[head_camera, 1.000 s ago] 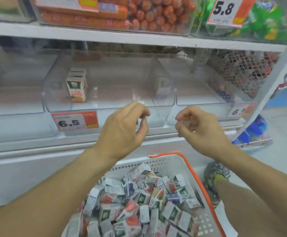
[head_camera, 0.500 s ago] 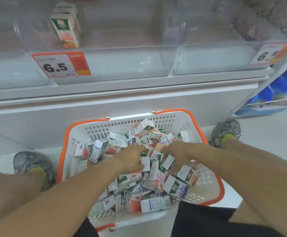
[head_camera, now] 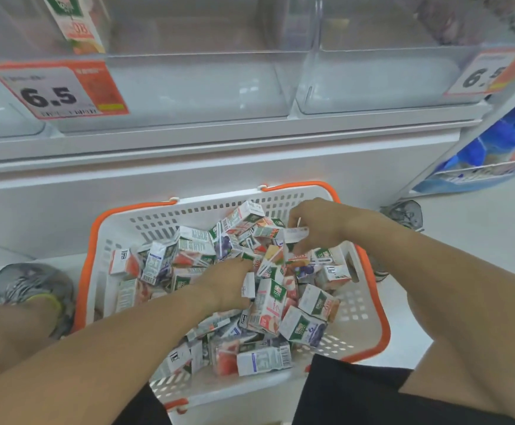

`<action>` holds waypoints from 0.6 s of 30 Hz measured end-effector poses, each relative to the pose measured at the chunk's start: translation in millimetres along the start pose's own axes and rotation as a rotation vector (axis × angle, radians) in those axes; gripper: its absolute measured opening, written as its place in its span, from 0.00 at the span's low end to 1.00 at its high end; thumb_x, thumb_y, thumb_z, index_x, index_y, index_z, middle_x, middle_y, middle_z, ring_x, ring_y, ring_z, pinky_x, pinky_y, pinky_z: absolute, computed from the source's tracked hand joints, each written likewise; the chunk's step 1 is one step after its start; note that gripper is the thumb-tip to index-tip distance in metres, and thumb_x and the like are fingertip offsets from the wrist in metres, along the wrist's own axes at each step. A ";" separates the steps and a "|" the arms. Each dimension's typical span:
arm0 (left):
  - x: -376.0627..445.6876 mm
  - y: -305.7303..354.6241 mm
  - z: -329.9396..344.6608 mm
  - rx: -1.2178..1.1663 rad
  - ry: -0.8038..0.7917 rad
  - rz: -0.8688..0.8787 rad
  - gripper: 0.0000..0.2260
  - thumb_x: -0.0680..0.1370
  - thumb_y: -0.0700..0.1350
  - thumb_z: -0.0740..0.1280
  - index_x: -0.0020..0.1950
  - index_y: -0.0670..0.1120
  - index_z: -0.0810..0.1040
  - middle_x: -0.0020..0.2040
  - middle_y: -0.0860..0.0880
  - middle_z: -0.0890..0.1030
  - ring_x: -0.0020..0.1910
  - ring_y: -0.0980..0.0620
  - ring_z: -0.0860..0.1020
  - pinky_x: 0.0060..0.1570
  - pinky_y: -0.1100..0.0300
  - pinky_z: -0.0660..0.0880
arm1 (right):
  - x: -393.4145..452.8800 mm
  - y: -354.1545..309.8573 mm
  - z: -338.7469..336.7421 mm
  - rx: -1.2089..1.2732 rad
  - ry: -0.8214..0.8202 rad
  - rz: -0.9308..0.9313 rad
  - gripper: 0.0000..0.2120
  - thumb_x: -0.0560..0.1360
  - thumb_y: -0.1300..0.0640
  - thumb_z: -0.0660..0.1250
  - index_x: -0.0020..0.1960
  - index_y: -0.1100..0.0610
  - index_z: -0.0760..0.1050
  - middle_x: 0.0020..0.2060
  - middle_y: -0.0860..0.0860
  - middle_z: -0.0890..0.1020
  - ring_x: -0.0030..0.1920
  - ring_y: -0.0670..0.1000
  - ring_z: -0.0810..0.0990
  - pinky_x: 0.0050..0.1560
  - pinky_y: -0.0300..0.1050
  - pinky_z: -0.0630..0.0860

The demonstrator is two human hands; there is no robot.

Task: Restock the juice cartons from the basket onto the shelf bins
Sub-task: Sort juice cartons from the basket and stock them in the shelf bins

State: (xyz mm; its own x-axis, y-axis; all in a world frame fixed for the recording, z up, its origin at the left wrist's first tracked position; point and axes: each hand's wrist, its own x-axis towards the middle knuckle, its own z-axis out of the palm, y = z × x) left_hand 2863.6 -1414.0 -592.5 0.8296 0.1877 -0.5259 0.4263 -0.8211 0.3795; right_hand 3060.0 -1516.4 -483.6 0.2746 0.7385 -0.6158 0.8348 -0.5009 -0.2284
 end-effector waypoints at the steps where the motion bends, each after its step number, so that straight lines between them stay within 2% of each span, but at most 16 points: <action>1: -2.1 1.7 -5.7 -0.015 0.012 -0.017 0.22 0.68 0.53 0.76 0.57 0.48 0.74 0.46 0.51 0.78 0.44 0.51 0.78 0.47 0.53 0.78 | -1.0 0.2 -2.2 -0.007 0.001 0.012 0.24 0.72 0.47 0.75 0.64 0.56 0.74 0.64 0.52 0.75 0.63 0.54 0.74 0.56 0.43 0.67; 3: -7.3 3.4 -22.4 -0.133 0.062 -0.069 0.19 0.67 0.54 0.76 0.52 0.48 0.75 0.40 0.53 0.80 0.38 0.55 0.80 0.41 0.56 0.81 | -2.8 -0.7 -5.8 -0.016 0.019 0.026 0.24 0.74 0.47 0.73 0.64 0.59 0.75 0.64 0.53 0.77 0.61 0.55 0.76 0.58 0.44 0.72; 6: -17.5 -1.5 -59.9 -0.534 0.132 -0.166 0.12 0.70 0.48 0.77 0.48 0.47 0.78 0.39 0.50 0.83 0.33 0.58 0.82 0.31 0.66 0.75 | -4.7 -2.4 -13.2 0.014 0.080 0.022 0.28 0.75 0.48 0.71 0.70 0.58 0.69 0.66 0.54 0.75 0.63 0.55 0.75 0.59 0.44 0.71; 8: -28.1 -10.3 -85.1 -0.767 0.120 -0.181 0.10 0.73 0.49 0.75 0.48 0.45 0.81 0.41 0.47 0.84 0.36 0.52 0.83 0.35 0.62 0.76 | -5.9 -2.8 -20.3 0.066 0.121 0.006 0.29 0.75 0.48 0.71 0.72 0.55 0.66 0.66 0.54 0.74 0.60 0.54 0.74 0.54 0.42 0.68; 10: -41.6 -16.9 -103.6 -0.989 0.082 -0.136 0.10 0.76 0.49 0.71 0.50 0.43 0.83 0.47 0.44 0.85 0.42 0.44 0.81 0.43 0.52 0.75 | -7.1 -3.7 -27.0 0.101 0.153 -0.012 0.27 0.75 0.47 0.72 0.69 0.54 0.67 0.62 0.53 0.75 0.54 0.53 0.73 0.50 0.43 0.68; 11: -48.1 -18.2 -109.3 -1.112 0.084 -0.105 0.10 0.76 0.48 0.70 0.49 0.42 0.83 0.48 0.42 0.85 0.43 0.44 0.80 0.45 0.50 0.74 | -8.5 -4.2 -29.8 0.109 0.157 -0.020 0.26 0.75 0.48 0.72 0.68 0.53 0.67 0.60 0.52 0.75 0.54 0.53 0.73 0.49 0.43 0.68; 14: -66.6 -12.7 -125.0 -1.442 0.092 -0.048 0.13 0.69 0.51 0.72 0.47 0.44 0.80 0.48 0.41 0.82 0.47 0.44 0.77 0.50 0.50 0.74 | -14.4 -8.9 -38.2 0.113 0.173 -0.056 0.22 0.74 0.50 0.72 0.65 0.51 0.69 0.56 0.50 0.75 0.52 0.53 0.74 0.48 0.45 0.69; 18: -91.6 1.5 -149.2 -1.718 0.035 0.056 0.25 0.62 0.54 0.78 0.53 0.42 0.77 0.49 0.40 0.79 0.47 0.43 0.78 0.56 0.48 0.73 | -24.6 -23.2 -48.9 0.163 0.248 -0.149 0.17 0.74 0.52 0.73 0.60 0.48 0.72 0.50 0.48 0.79 0.47 0.51 0.78 0.49 0.47 0.75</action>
State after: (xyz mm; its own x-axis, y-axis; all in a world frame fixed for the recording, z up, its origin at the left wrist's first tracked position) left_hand 2842.0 -1352.1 -430.1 0.8528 0.2107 -0.4778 0.2474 0.6428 0.7250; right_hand 3057.2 -1500.9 -426.3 0.2803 0.8864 -0.3685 0.7924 -0.4303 -0.4323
